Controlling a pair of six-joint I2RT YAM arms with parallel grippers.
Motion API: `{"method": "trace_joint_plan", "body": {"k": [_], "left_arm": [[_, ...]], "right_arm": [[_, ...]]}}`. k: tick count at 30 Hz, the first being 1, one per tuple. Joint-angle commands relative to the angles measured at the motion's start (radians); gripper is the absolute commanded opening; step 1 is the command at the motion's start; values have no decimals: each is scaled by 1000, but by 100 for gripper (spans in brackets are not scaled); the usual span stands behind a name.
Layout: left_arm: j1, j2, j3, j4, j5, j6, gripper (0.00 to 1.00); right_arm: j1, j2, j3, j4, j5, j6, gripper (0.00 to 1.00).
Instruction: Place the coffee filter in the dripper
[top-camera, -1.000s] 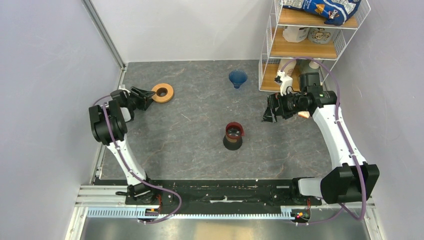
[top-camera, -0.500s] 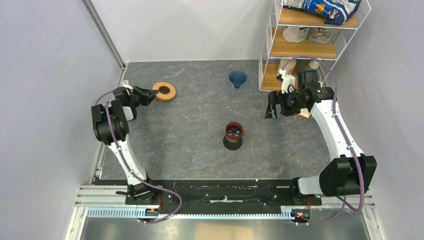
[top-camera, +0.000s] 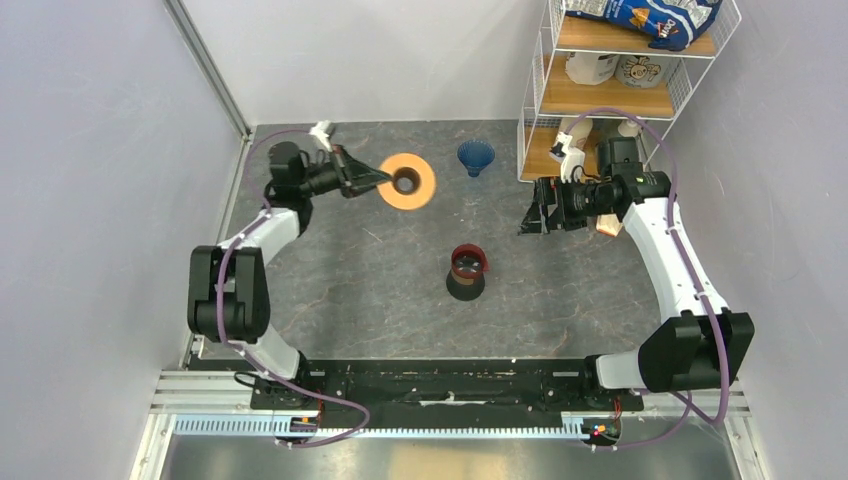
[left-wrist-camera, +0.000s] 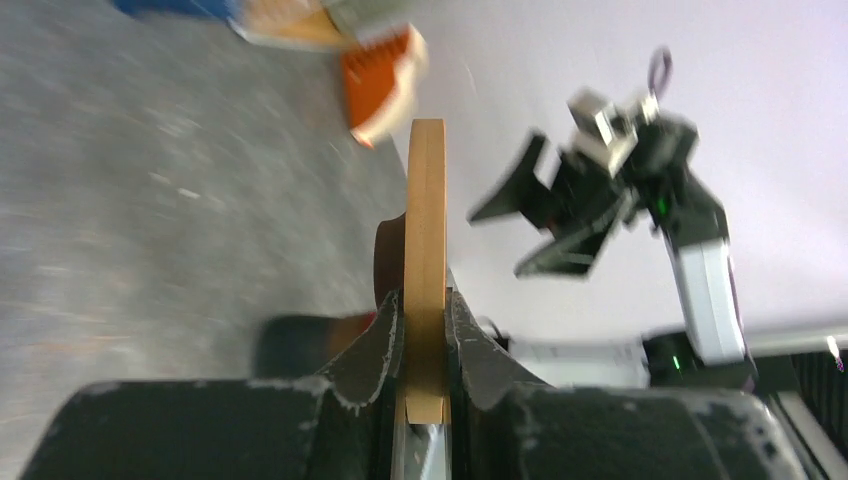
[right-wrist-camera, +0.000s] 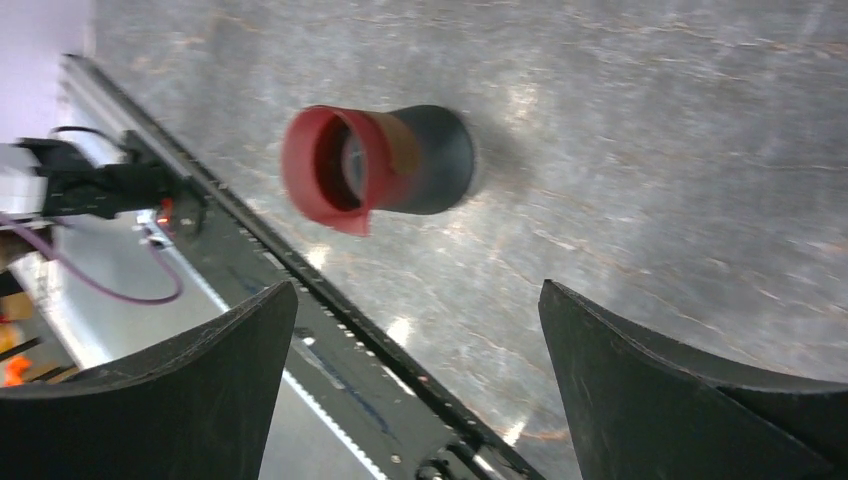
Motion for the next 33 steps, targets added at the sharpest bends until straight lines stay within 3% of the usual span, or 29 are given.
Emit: {"method": "trace_joint_plan", "body": {"k": [1, 12, 33], "left_arm": [[-152, -77, 8, -112, 101, 3, 2], [-407, -113, -49, -174, 69, -12, 2], [-447, 55, -12, -99, 72, -79, 2]], "right_arm": [[-12, -39, -3, -29, -211, 58, 99], [-13, -132, -123, -60, -241, 80, 99], [-13, -153, -191, 28, -226, 155, 99]]}}
